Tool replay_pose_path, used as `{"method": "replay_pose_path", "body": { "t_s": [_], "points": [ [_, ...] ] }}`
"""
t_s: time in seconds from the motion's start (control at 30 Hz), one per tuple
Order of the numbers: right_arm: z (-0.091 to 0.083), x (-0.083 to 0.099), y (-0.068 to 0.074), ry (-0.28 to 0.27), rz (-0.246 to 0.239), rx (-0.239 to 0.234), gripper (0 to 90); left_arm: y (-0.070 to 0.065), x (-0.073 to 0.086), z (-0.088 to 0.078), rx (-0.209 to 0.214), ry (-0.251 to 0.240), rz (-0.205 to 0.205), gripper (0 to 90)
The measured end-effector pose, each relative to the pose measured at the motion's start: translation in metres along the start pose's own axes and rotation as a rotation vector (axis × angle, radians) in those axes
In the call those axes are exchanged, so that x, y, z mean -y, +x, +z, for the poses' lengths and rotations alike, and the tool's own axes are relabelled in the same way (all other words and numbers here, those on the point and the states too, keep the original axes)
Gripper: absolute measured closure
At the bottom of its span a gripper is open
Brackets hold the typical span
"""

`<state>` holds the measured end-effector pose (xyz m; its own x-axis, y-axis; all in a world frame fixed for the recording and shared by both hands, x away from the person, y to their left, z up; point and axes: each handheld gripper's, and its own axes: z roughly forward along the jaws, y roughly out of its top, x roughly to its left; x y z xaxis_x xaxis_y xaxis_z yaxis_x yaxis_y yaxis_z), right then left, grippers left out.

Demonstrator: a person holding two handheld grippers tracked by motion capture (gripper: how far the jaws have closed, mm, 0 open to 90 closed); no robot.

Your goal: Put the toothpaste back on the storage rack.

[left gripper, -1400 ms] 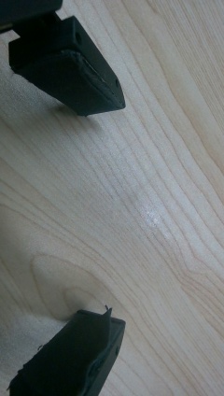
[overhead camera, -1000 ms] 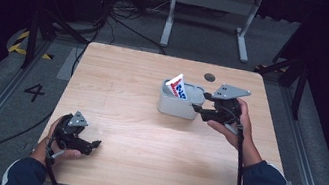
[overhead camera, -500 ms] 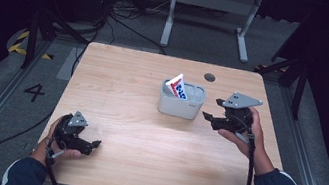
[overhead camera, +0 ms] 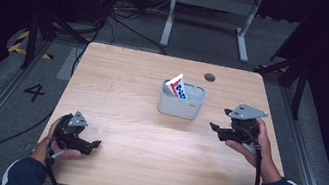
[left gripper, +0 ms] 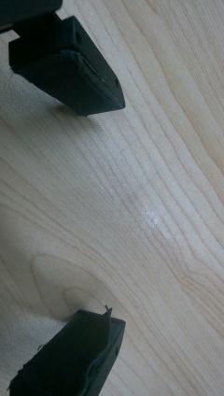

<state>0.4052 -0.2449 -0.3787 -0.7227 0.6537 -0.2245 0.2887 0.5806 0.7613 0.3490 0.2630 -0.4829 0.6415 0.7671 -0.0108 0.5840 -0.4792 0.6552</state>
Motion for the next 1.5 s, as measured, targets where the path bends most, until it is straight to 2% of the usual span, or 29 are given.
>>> {"method": "replay_pose_path", "body": {
  "t_s": [0.23,0.43,0.67,0.7,0.77,0.8,0.97,1.2,1.43,1.47,1.5],
  "points": [
    [-0.003,0.022,0.002,0.025,0.007,0.000,28.9,0.000,0.000,0.000,-0.004,-0.003,0.006,0.5],
    [-0.007,0.039,0.004,0.018,0.011,-0.007,27.2,0.001,0.000,0.000,-0.004,-0.003,0.006,0.6],
    [-0.014,0.060,0.006,0.054,0.012,0.022,25.4,0.001,0.000,0.000,-0.004,-0.003,0.007,0.6],
    [-0.014,0.069,0.005,0.042,0.027,0.014,24.9,0.000,0.000,0.000,-0.004,-0.002,0.006,0.5],
    [-0.015,0.072,0.006,0.044,0.040,0.010,24.5,0.001,0.000,0.000,-0.004,-0.002,0.006,0.5],
    [-0.015,0.082,0.006,0.056,0.051,0.013,23.9,0.000,0.000,0.000,-0.004,-0.003,0.006,0.5],
    [-0.018,0.098,0.004,0.064,0.081,0.015,22.7,0.001,0.000,0.000,-0.004,-0.003,0.006,0.5],
    [-0.024,0.130,-0.001,0.106,0.145,0.029,21.1,0.001,0.000,0.000,-0.004,-0.002,0.006,0.5],
    [-0.035,0.154,-0.007,0.112,0.235,0.035,20.8,0.001,-0.001,0.000,-0.003,0.000,0.016,0.4],
    [-0.038,0.160,-0.009,0.102,0.265,0.032,20.4,0.001,-0.001,0.000,-0.003,-0.001,0.016,0.4],
    [-0.038,0.160,-0.009,0.102,0.265,0.032,20.4,0.001,-0.001,0.000,-0.003,-0.001,0.016,0.4]
  ]
}}
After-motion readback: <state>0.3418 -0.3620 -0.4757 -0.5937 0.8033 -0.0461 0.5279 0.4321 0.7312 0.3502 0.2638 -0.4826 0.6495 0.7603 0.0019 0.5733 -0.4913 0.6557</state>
